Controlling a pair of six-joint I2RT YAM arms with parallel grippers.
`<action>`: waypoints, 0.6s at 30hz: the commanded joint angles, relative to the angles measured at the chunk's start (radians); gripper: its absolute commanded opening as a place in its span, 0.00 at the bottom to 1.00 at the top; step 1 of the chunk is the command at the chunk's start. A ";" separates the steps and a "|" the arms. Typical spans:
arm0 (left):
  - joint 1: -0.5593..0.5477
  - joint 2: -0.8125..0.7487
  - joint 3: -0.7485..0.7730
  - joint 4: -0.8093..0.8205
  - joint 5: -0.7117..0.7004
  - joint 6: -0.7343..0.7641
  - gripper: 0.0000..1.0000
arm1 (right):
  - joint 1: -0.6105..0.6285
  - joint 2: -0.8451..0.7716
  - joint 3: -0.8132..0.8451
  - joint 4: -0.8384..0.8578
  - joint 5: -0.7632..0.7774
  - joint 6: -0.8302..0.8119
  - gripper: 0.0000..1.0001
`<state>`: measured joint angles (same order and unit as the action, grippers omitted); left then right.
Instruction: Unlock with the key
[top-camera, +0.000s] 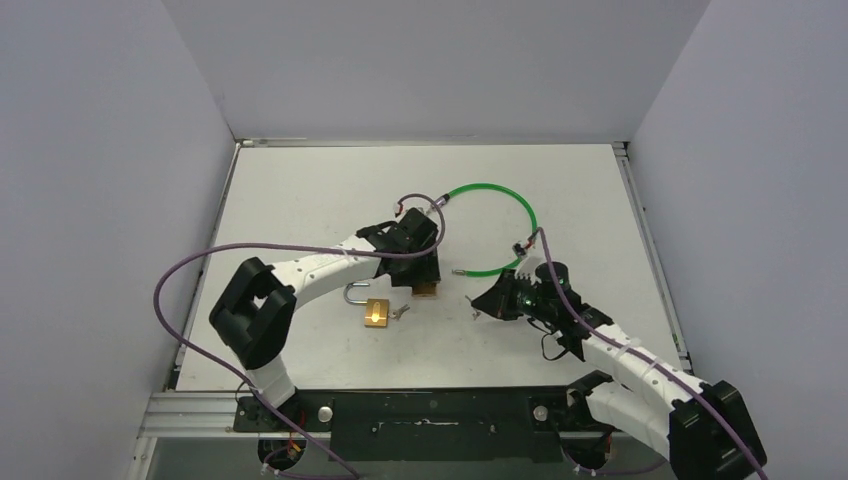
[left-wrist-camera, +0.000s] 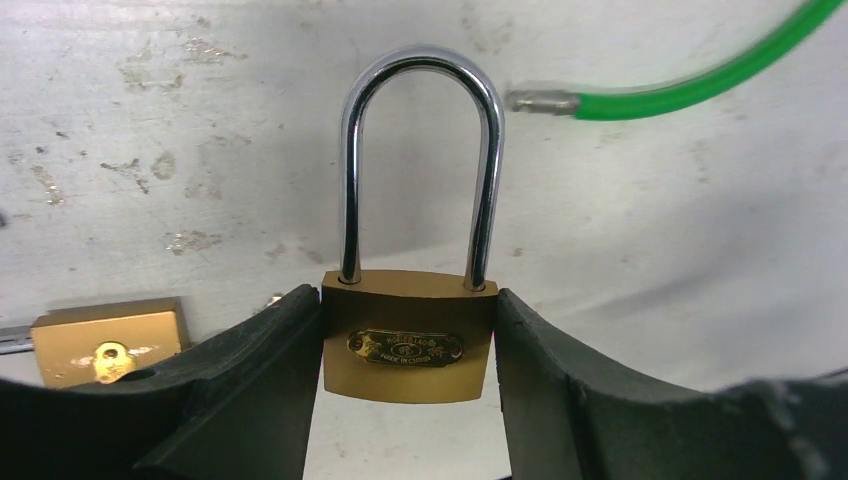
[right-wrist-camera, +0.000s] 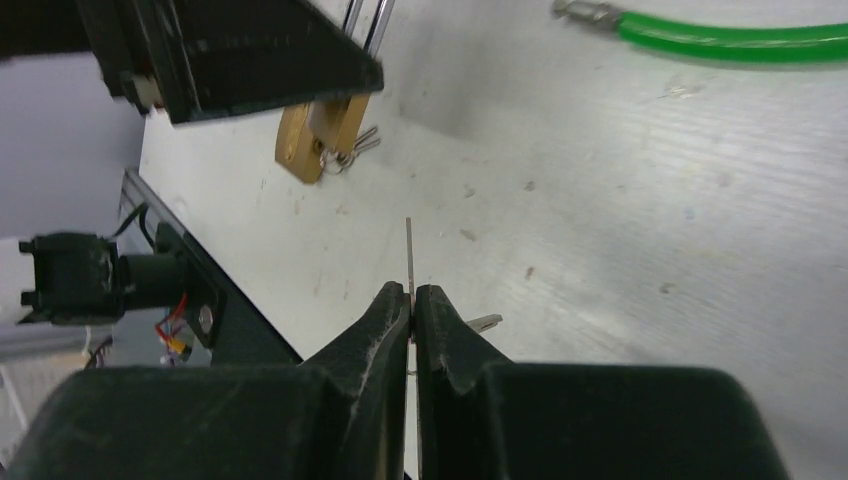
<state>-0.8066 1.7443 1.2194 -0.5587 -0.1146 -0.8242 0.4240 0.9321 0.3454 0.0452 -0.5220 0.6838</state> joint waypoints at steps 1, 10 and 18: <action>0.027 -0.103 -0.015 0.130 0.112 -0.094 0.00 | 0.158 0.070 0.062 0.131 0.057 -0.035 0.00; 0.066 -0.215 -0.119 0.291 0.172 -0.268 0.00 | 0.310 0.162 0.082 0.272 0.172 -0.031 0.00; 0.086 -0.287 -0.223 0.395 0.196 -0.408 0.00 | 0.367 0.160 0.073 0.355 0.297 -0.014 0.00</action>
<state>-0.7338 1.5280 1.0107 -0.3161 0.0441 -1.1255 0.7689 1.1049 0.3885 0.2825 -0.3222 0.6666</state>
